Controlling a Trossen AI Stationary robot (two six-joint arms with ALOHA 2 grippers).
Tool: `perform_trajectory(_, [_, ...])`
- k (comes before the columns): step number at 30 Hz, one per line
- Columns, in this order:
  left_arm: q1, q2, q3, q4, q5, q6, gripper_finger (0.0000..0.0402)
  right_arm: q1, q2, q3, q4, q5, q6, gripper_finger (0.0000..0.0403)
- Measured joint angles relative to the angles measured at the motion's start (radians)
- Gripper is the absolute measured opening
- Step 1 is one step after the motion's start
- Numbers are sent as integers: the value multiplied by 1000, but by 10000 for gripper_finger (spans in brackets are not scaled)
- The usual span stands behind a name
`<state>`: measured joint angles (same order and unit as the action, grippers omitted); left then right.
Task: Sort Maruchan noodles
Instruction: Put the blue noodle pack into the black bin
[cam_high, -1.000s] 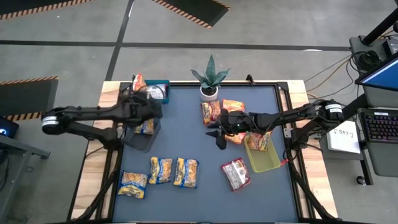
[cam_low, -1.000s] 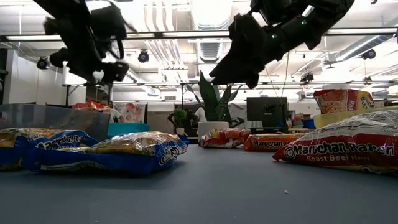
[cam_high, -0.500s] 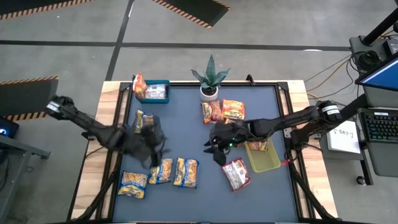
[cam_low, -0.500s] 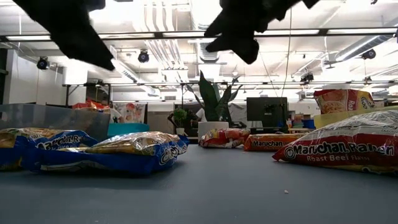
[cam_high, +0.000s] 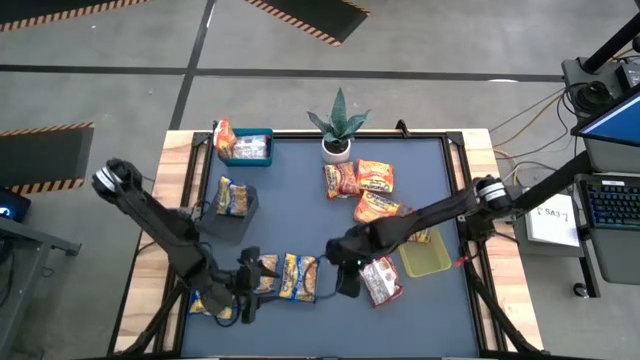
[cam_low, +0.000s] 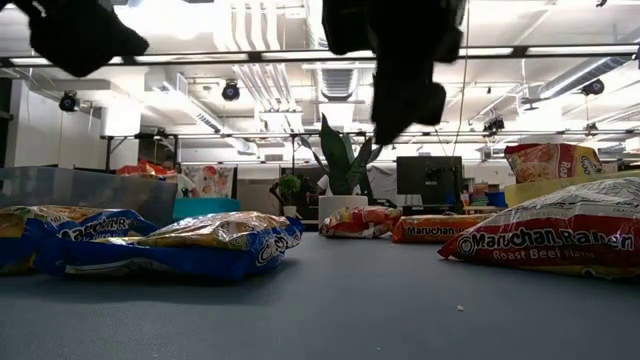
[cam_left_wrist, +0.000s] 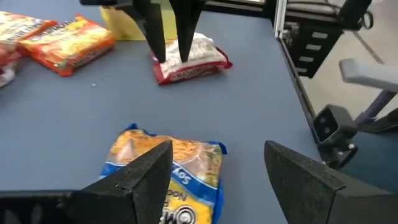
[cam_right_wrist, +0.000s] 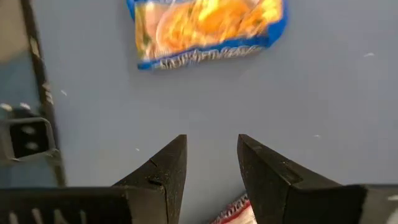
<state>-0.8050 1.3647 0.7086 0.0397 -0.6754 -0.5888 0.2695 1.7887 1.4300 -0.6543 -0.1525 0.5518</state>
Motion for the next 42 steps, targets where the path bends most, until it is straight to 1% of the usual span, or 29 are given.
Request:
perform_trajectory(2, [-4,54,1,29,-21,-6,233,24,31,-9,48,48,-24,132])
perform_trajectory(6, [-3,161,34,40,-21,-56,232,68,79,-39,160,202,-58,132])
perform_trajectory(8, [-6,209,56,40,7,-73,232,79,87,-56,187,260,-74,132])
perform_trajectory(11, [-8,271,95,3,53,-127,232,78,93,-59,225,314,-80,132])
perform_trajectory(15, [-9,351,148,-90,58,-200,232,64,88,-61,245,316,-25,133])
perform_trajectory(18, [-9,395,176,-136,58,-242,232,45,85,-61,248,270,24,145])
perform_trajectory(22, [-10,435,192,-153,57,-279,232,26,85,-69,266,259,64,184])
perform_trajectory(28, [-10,478,195,-139,43,-323,232,11,85,-131,455,259,141,255])
perform_trajectory(30, [-10,488,195,-134,38,-334,232,5,91,-146,495,286,159,275])
perform_trajectory(32, [-10,494,196,-133,29,-339,232,1,93,-160,505,340,170,292])
perform_trajectory(37, [-9,498,196,-128,26,-344,232,-15,94,-189,568,361,172,322])
perform_trajectory(42, [-9,498,196,-128,26,-346,232,-22,97,-215,593,362,174,329])
